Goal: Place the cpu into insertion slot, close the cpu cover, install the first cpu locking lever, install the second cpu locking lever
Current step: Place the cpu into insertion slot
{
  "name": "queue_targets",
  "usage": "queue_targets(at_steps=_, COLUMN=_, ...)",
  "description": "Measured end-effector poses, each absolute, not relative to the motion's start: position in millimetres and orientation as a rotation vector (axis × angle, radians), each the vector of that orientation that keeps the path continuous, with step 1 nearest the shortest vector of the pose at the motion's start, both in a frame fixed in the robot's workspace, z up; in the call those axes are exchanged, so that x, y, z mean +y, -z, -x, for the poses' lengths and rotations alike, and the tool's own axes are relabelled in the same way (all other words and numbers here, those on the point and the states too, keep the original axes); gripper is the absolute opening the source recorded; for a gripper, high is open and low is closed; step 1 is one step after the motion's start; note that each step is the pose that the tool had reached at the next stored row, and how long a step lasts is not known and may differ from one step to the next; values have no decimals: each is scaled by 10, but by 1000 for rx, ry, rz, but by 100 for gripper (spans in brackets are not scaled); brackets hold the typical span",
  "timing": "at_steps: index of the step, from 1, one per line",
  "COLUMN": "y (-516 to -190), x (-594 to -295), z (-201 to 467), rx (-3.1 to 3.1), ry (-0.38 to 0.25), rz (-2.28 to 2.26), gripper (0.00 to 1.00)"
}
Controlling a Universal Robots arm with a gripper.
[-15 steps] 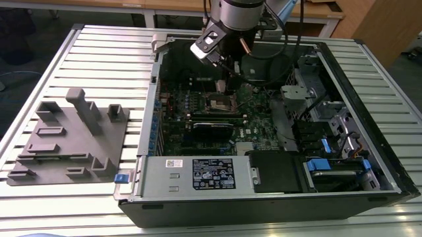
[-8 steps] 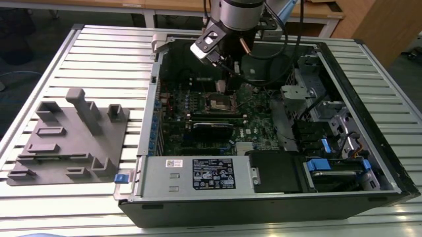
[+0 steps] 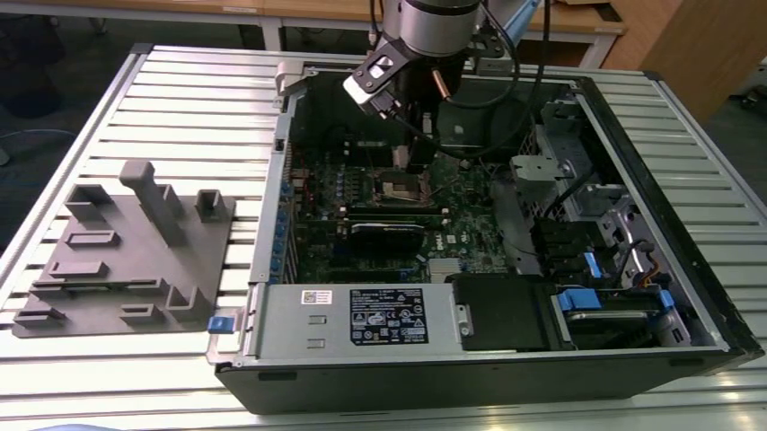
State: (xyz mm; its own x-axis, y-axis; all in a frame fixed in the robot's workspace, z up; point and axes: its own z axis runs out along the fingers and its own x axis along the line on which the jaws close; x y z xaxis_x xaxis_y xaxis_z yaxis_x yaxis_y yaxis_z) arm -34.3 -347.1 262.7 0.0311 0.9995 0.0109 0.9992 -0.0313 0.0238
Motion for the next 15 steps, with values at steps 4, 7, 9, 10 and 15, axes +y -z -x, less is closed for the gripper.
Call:
queue_targets(at_steps=4, y=-2626, x=-3471, z=343, rx=2179, ry=-39, rz=-2249, gripper=54)
queue_targets(at_steps=7, y=-2619, x=-3471, z=343, rx=2179, ry=-39, rz=-2249, gripper=54)
queue_targets(at_steps=9, y=-2609, x=-3471, z=343, rx=2179, ry=-38, rz=-2249, gripper=54)
queue_targets(at_steps=10, y=-2603, x=-3471, z=343, rx=2179, ry=-39, rz=-2249, gripper=54)
queue_targets(at_steps=15, y=-2594, x=-3465, z=351, rx=2178, ry=-39, rz=-2250, gripper=54)
